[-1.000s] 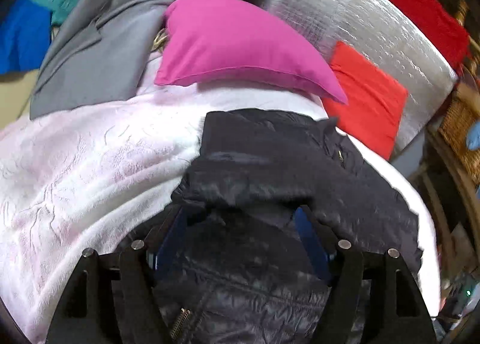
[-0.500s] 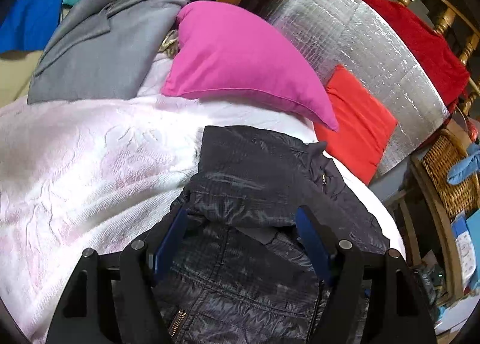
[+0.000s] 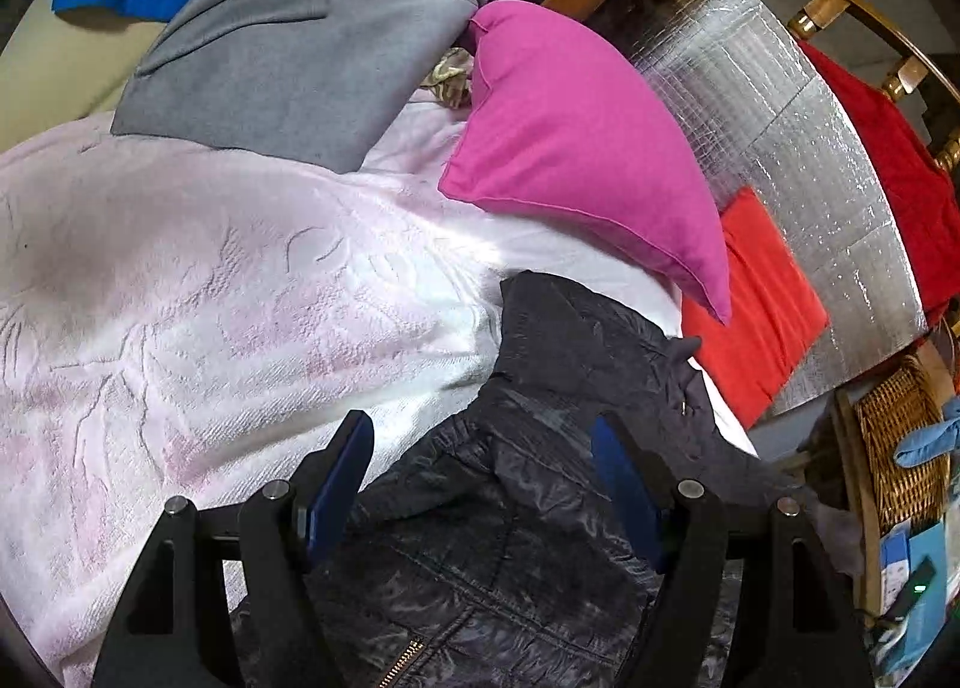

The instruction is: Fold large clothes

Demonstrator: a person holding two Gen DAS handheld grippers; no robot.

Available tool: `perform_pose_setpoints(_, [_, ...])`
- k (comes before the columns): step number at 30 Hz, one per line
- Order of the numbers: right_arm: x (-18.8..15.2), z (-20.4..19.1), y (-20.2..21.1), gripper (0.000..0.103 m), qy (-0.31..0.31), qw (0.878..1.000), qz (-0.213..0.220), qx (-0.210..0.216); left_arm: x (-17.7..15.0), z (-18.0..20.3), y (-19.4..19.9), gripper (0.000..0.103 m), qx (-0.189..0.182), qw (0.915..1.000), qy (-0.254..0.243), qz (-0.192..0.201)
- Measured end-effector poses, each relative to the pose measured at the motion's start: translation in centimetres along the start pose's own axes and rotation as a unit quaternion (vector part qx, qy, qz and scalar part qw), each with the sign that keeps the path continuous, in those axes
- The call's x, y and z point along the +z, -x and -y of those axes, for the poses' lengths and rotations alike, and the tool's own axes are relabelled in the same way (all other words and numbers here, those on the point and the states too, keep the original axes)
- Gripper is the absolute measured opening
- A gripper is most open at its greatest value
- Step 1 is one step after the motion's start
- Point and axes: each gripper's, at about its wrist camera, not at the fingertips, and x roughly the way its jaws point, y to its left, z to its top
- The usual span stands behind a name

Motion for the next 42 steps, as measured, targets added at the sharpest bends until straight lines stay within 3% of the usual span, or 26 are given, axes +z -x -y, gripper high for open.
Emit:
perform_pose_setpoints(3, [-2.9, 1.7, -4.4, 0.025, -0.032, 0.997, -0.072, 0.002, -0.4, 0.5, -0.6, 0.075, 0.005, 0.9997, -0.02, -0.011])
perform_pose_setpoints(8, [-5.0, 4.1, -6.8, 0.033, -0.091, 0.989, -0.115, 0.037, -0.7, 1.0, -1.6, 0.075, 0.02, 0.9989, -0.037, -0.022])
perform_pose_setpoints(10, [-4.8, 4.4, -6.8, 0.051, -0.098, 0.985, -0.131, 0.06, -0.8, 1.2, -1.5, 0.075, 0.017, 0.9988, -0.04, -0.021])
perform_pose_setpoints(11, [-4.8, 4.3, -6.2, 0.069, -0.1, 0.984, -0.131, 0.067, -0.9, 1.4, -1.4, 0.075, 0.017, 0.9987, -0.045, -0.02])
perform_pose_setpoints(12, [-4.8, 4.3, -5.8, 0.08, -0.103, 0.984, -0.13, 0.071, -1.0, 1.6, -1.3, 0.075, 0.017, 0.9985, -0.049, -0.018])
perform_pose_setpoints(19, [-4.3, 4.6, -1.4, 0.081, -0.143, 0.978, -0.129, 0.084, -1.1, 2.1, -0.4, 0.075, 0.019, 0.9978, -0.064, -0.005])
perform_pose_setpoints(22, [-3.0, 3.5, 0.6, 0.08, -0.143, 0.977, -0.094, 0.128, -1.1, 2.3, -0.2, 0.075, 0.02, 0.9974, -0.069, -0.002])
perform_pose_setpoints(25, [-1.3, 1.7, 0.6, 0.083, -0.16, 0.958, -0.058, 0.231, -1.3, 2.6, -0.4, 0.075, 0.02, 0.997, -0.075, -0.007])
perform_pose_setpoints(31, [-2.2, -1.0, -4.1, 0.086, -0.221, 0.93, -0.087, 0.279, -1.8, 2.5, -1.4, 0.075, 0.032, 0.9962, -0.076, -0.026])
perform_pose_setpoints(37, [-1.8, -8.3, -7.3, 0.087, -0.22, 0.886, -0.104, 0.394, -1.3, 2.1, -1.1, 0.076, 0.035, 0.9971, -0.065, -0.016])
perform_pose_setpoints(40, [-4.0, -9.6, -11.1, 0.087, -0.203, 0.898, -0.159, 0.355, -1.4, 2.1, -1.4, 0.075, 0.034, 0.9966, -0.07, -0.024])
perform_pose_setpoints(42, [-5.5, -8.8, -12.6, 0.081, -0.231, 0.895, -0.174, 0.34, -1.5, 2.2, -1.6, 0.076, 0.036, 0.9962, -0.075, -0.026])
